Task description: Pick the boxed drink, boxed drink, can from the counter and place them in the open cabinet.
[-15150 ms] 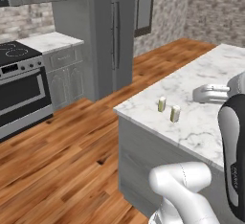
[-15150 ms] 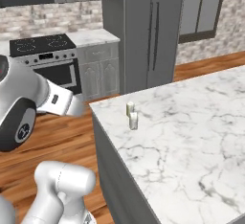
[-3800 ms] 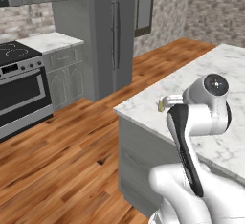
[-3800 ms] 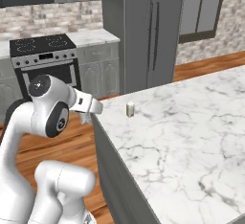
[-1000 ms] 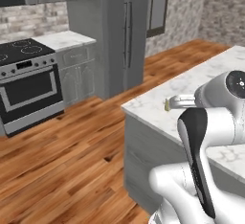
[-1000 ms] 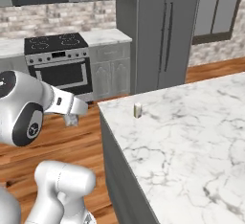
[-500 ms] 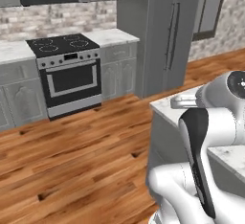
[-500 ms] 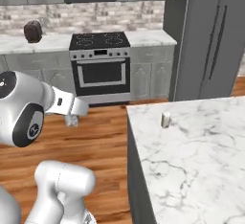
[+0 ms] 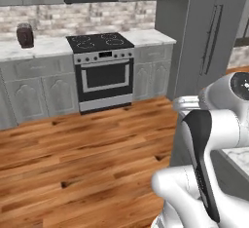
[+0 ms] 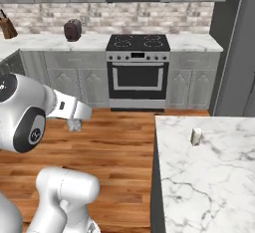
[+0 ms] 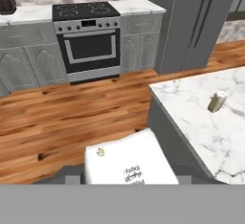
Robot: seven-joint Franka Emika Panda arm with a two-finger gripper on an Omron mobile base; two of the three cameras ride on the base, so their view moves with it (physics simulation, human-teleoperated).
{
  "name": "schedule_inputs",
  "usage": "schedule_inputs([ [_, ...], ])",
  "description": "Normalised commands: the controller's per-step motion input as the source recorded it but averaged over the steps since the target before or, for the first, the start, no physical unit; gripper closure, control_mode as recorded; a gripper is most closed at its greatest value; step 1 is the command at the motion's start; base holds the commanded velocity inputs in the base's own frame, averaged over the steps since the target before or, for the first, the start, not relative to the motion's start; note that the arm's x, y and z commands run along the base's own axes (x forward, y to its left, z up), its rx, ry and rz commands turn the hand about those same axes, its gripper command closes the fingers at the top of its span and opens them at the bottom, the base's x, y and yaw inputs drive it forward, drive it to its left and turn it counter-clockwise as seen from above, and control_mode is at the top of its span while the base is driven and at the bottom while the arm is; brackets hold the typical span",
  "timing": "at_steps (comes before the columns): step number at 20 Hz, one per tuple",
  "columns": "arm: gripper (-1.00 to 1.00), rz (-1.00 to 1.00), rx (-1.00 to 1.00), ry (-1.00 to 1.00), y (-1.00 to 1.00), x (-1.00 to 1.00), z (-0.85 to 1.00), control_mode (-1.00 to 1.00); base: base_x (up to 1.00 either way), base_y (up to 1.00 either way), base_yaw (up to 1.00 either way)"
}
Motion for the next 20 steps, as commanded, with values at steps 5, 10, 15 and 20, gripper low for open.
schedule_inputs([
  [5, 1.00, 0.00, 0.00, 0.00, 0.00, 0.00, 0.00, 1.00, -0.03, -0.07, 0.20],
  [10, 1.00, 0.00, 0.00, 0.00, 0.00, 0.00, 0.00, 1.00, -0.64, -0.19, 0.14],
  [15, 1.00, 0.00, 0.00, 0.00, 0.00, 0.00, 0.00, 1.00, -0.84, -0.14, 0.08],
  [20, 1.00, 0.00, 0.00, 0.00, 0.00, 0.00, 0.00, 1.00, -0.72, -0.12, 0.06],
])
